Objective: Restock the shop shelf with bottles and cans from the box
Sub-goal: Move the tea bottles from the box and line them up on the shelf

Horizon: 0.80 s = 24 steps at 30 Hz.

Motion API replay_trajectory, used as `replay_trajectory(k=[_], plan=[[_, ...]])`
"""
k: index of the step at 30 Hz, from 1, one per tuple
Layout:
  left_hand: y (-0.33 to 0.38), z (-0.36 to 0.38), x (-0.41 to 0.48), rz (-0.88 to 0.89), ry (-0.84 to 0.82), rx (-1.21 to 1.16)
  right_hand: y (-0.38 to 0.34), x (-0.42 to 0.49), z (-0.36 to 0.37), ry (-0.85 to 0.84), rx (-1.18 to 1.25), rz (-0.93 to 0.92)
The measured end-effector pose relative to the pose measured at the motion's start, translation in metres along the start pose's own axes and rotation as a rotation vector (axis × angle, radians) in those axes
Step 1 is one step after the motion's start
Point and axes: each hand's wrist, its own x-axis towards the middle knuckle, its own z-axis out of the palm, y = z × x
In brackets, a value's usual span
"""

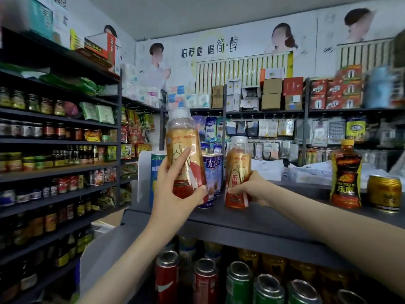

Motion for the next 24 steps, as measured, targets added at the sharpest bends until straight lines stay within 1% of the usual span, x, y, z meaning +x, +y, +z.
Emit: replay_trajectory(k=[3,8,12,18,20,22,24], plan=[[-0.01,-0.002,0.002,0.017,0.02,-0.031,-0.001,0.017,0.002,0.054,-0.057,0.001],[-0.018,-0.006,0.004,-0.002,0.022,-0.038,0.002,0.032,-0.005,0.046,-0.152,0.002],[-0.016,-0.002,0.006,0.015,-0.013,-0.019,0.009,0.045,-0.013,0.07,-0.211,-0.023],[-0.006,0.019,0.007,0.024,-0.073,-0.052,0.012,0.049,-0.023,0.058,-0.359,-0.07],[-0.004,0.027,0.007,0.032,-0.088,-0.069,0.012,0.048,-0.021,0.076,-0.362,-0.084],[-0.004,0.033,0.009,0.029,-0.098,-0.074,0.01,0.046,-0.017,0.094,-0.31,-0.086],[-0.004,0.036,0.011,0.018,-0.119,-0.059,0.002,0.038,-0.015,0.162,-0.323,-0.117]])
